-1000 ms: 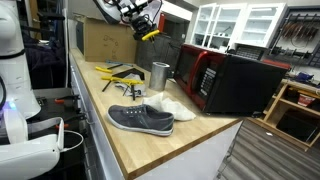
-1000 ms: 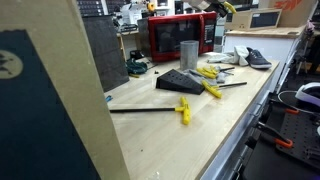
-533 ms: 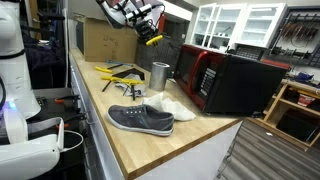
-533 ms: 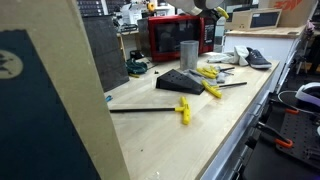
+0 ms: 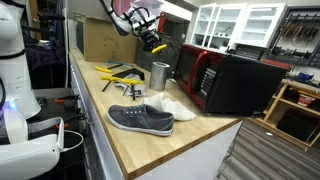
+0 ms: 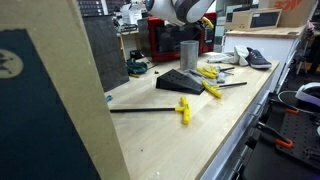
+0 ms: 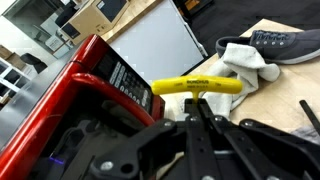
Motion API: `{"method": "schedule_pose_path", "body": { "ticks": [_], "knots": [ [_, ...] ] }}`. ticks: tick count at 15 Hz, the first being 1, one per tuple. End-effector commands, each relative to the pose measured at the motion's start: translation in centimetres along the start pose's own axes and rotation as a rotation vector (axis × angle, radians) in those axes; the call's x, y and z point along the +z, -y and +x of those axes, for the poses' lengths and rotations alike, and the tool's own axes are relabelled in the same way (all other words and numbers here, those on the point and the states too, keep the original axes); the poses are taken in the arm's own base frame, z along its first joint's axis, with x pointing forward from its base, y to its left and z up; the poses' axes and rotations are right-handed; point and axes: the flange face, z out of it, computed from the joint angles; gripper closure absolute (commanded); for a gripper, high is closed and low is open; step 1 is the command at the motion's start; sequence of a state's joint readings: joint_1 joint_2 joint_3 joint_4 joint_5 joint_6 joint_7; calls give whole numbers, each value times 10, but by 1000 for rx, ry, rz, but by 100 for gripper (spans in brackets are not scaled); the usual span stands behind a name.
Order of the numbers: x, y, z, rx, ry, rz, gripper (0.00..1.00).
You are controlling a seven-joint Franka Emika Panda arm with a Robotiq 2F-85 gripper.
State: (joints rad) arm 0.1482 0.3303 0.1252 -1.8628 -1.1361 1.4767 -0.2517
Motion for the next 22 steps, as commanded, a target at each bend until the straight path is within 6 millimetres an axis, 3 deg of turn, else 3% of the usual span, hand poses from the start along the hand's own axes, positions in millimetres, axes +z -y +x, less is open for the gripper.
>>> {"method": "schedule_pose_path", "body": {
  "ticks": [1, 6, 14, 22],
  "knots": [
    [-7, -15, 23, -13, 29, -8, 99],
    [-3, -16, 47, -53, 17, 22, 99],
    [5, 2, 75, -127, 9, 52, 99],
    [-4, -12, 69, -136, -26, 106, 99]
  ]
}}
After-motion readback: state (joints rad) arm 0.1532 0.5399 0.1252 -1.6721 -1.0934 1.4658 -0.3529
